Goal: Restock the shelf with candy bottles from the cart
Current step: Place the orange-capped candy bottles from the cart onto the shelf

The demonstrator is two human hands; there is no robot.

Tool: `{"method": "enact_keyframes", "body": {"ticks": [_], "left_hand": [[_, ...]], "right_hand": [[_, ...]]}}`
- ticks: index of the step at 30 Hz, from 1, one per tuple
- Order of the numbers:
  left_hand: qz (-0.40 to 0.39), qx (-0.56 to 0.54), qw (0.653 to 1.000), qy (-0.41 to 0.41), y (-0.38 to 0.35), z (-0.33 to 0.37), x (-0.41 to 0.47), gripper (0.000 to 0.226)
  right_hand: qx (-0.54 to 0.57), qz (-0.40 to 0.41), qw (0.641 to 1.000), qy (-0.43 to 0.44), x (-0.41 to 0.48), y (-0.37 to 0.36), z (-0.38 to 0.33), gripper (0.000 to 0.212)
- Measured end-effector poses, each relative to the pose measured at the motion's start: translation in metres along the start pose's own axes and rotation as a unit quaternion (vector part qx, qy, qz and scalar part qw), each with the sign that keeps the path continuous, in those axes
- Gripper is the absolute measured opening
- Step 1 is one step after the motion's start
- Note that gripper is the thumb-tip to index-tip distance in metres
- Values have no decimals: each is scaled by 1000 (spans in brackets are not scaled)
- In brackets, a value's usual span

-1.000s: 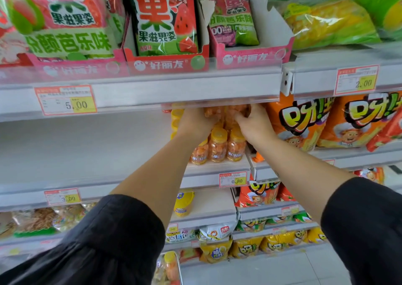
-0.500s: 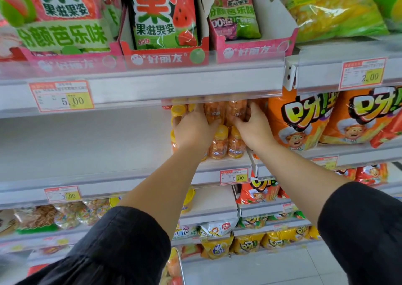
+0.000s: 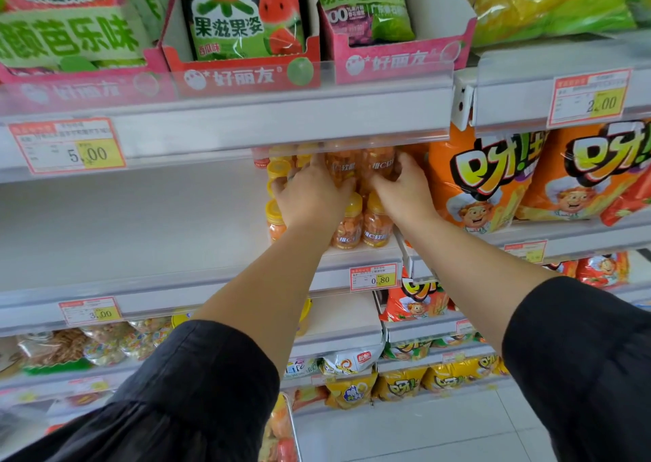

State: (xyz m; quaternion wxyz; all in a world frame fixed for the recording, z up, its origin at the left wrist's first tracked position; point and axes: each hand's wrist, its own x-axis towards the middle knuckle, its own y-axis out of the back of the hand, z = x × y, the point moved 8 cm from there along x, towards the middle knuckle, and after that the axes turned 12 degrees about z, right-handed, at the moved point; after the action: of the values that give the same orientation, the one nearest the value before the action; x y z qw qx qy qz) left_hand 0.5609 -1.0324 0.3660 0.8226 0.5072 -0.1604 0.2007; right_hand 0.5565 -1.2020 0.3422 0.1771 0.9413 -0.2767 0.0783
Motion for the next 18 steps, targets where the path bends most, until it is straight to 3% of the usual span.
{"method": "enact_keyframes", "body": {"ticks": [8, 18], "left_hand": [[7, 7, 999, 35, 1, 0, 11, 30], [10, 40, 998, 48, -4, 3, 26, 24]], "right_hand": [[29, 16, 999, 12, 16, -3, -4, 48], [33, 20, 999, 5, 33, -17, 4, 55]]}}
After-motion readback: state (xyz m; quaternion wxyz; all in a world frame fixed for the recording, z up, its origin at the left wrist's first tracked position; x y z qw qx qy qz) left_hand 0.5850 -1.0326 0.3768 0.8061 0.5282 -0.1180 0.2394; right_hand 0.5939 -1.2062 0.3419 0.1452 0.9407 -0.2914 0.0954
